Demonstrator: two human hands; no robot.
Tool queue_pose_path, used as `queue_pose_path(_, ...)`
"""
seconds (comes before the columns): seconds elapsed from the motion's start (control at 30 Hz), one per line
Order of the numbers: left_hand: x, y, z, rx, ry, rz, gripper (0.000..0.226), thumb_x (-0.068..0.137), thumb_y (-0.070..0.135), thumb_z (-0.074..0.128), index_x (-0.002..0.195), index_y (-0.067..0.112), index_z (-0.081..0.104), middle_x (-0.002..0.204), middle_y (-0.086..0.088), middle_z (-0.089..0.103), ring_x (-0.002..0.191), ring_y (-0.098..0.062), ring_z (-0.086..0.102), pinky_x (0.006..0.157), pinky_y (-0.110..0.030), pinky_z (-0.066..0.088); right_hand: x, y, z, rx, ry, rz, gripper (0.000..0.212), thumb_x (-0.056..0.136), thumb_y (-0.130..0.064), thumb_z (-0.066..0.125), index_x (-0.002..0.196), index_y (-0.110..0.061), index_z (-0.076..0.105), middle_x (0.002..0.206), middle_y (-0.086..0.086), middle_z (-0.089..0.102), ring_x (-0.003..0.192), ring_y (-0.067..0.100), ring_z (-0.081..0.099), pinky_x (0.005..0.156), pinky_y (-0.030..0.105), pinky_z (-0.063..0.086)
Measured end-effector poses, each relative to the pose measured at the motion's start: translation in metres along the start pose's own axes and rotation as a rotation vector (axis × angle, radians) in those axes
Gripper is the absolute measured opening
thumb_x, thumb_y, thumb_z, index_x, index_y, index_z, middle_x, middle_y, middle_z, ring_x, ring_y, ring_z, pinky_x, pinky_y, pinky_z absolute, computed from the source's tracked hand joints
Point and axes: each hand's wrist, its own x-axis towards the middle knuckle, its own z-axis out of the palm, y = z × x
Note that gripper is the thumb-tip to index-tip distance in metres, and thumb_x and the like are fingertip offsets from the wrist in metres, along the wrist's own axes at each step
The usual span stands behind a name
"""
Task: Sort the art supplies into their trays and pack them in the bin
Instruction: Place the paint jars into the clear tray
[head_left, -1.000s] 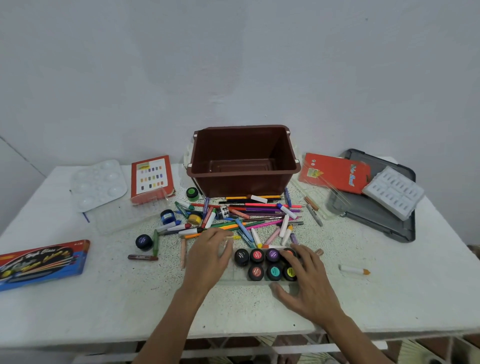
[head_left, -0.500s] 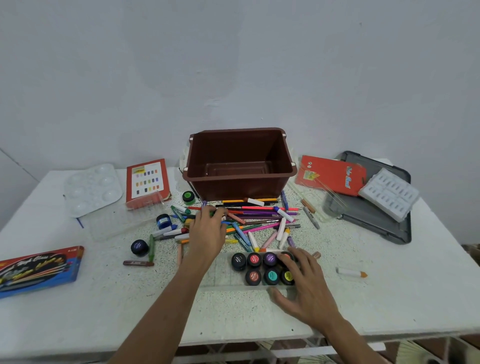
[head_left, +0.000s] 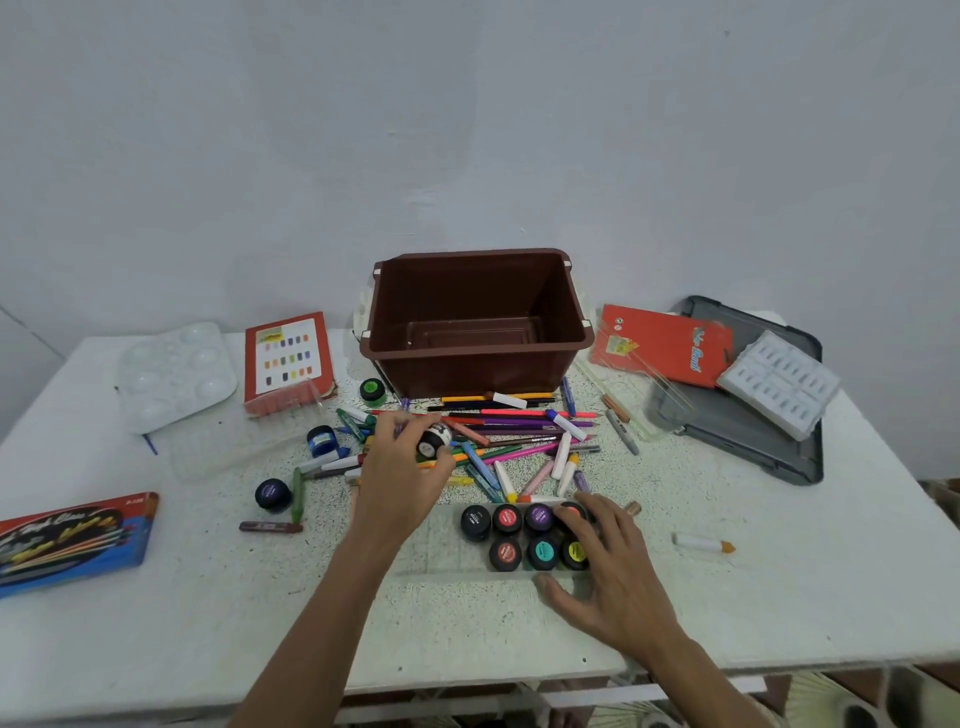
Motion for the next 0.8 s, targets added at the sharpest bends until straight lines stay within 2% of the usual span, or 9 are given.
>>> queue_pose_path(0.1,-0.019,0.0,-0.013,-0.016,-0.131,-0.046,0.039,0.09,0.027,0.069,0.127,0.017,0.065,0.114,0.005,0.056,0.103,-0.006,0.053,0.089,-0.022,0.042,0.001,0.001,0.0,0.003,0.002,-0.003,0.071,0.082,-0.065,0.062,0.139,-0.027,0.047,0.147,0.0,0.041,0.138,0.022,0.035,0.113,0.043,0.033)
queue_pose_path(0.2,-0.039,0.003,-0.026,-0.085,-0.212,-0.109,0.04,0.088,0.038,0.07,0.126,0.026,0.066,0.116,0.014,0.06,0.099,0.003,0.056,0.091,-0.03,0.05,0.001,0.001,0.001,0.008,0.002,-0.005,0.071,0.081,-0.064,0.063,0.139,-0.026,0.048,0.147,-0.001,0.041,0.138,0.022,0.035,0.112,0.044,0.036)
queue_pose_path(0.27,-0.05,0.009,-0.033,-0.131,-0.231,-0.171,0.036,0.084,0.04,0.074,0.119,0.031,0.068,0.111,0.02,0.062,0.091,0.005,0.057,0.085,-0.022,0.048,0.001,0.002,0.001,0.009,0.003,-0.003,0.071,0.081,-0.064,0.064,0.138,-0.026,0.048,0.147,-0.001,0.041,0.137,0.023,0.036,0.111,0.046,0.038)
queue_pose_path(0.33,-0.059,0.015,-0.038,-0.171,-0.277,-0.239,0.032,0.08,0.039,0.077,0.111,0.035,0.069,0.105,0.021,0.063,0.088,0.009,0.056,0.071,-0.009,0.044,0.001,0.002,0.001,0.009,0.003,0.001,0.071,0.08,-0.064,0.065,0.138,-0.026,0.048,0.147,-0.001,0.041,0.137,0.023,0.037,0.109,0.048,0.039)
queue_pose_path(0.4,-0.066,0.016,-0.038,-0.178,-0.357,-0.277,0.031,0.078,0.04,0.08,0.107,0.036,0.069,0.093,0.019,0.064,0.083,0.013,0.055,0.064,-0.007,0.043,0.001,0.002,0.002,0.009,0.0,0.002,0.071,0.08,-0.064,0.065,0.139,-0.027,0.047,0.147,0.0,0.041,0.136,0.024,0.037,0.109,0.048,0.039)
queue_pose_path(0.53,-0.071,0.011,-0.031,-0.164,-0.406,-0.308,0.03,0.074,0.042,0.082,0.1,0.033,0.07,0.091,0.015,0.071,0.08,0.007,0.06,0.066,-0.006,0.045,0.001,0.001,0.001,0.005,-0.002,0.002,0.071,0.08,-0.065,0.063,0.139,-0.027,0.047,0.147,0.0,0.041,0.137,0.023,0.036,0.109,0.049,0.04)
queue_pose_path(0.63,-0.071,0.009,-0.027,-0.121,-0.445,-0.34,0.033,0.074,0.045,0.082,0.1,0.029,0.068,0.095,0.013,0.071,0.077,0.005,0.064,0.068,0.002,0.04,0.001,0.001,0.001,0.004,0.0,0.0,0.071,0.081,-0.065,0.063,0.138,-0.026,0.048,0.146,0.0,0.041,0.136,0.024,0.037,0.109,0.049,0.04)
queue_pose_path(0.8,-0.072,0.011,-0.019,-0.014,-0.477,-0.307,0.035,0.076,0.054,0.077,0.1,0.031,0.068,0.097,0.015,0.072,0.079,0.008,0.064,0.069,-0.011,0.05,0.001,0.002,0.002,-0.002,0.0,-0.001,0.071,0.082,-0.065,0.062,0.139,-0.025,0.048,0.147,0.001,0.041,0.137,0.025,0.037,0.11,0.049,0.039)
